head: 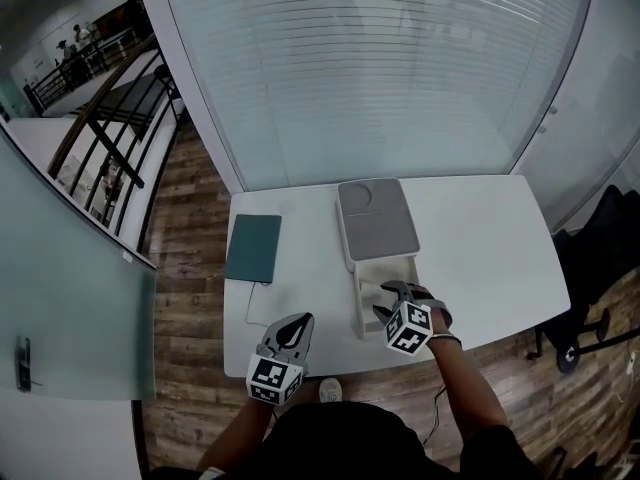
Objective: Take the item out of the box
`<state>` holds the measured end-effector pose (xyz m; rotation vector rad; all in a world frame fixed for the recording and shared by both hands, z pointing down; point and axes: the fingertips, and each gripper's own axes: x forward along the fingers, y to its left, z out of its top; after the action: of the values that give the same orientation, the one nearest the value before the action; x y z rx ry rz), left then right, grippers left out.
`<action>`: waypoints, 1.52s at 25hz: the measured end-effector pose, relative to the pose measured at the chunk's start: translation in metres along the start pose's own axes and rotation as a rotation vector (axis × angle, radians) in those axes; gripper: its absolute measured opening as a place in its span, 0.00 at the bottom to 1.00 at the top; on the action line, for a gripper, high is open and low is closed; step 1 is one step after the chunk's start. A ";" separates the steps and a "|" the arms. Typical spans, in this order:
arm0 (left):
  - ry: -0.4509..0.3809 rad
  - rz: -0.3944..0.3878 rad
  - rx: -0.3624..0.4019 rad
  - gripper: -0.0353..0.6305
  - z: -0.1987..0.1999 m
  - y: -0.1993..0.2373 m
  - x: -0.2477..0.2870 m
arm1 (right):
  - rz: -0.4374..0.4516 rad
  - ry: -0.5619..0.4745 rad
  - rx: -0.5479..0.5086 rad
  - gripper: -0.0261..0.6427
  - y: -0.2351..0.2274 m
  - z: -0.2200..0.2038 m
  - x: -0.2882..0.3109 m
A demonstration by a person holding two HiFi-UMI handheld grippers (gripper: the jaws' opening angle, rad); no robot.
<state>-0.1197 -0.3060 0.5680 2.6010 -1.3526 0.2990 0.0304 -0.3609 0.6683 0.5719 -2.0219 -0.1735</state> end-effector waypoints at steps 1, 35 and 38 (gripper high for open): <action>0.000 0.001 0.000 0.07 0.000 0.003 0.000 | 0.009 0.012 -0.018 0.36 0.001 0.000 0.005; 0.021 -0.041 0.024 0.07 -0.011 0.018 0.005 | 0.003 0.102 -0.016 0.28 -0.018 -0.010 0.034; 0.022 -0.048 0.037 0.07 -0.005 0.016 0.005 | -0.037 -0.068 0.187 0.28 -0.030 0.008 0.008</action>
<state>-0.1301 -0.3179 0.5753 2.6476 -1.2874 0.3467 0.0302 -0.3918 0.6597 0.7295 -2.1081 -0.0253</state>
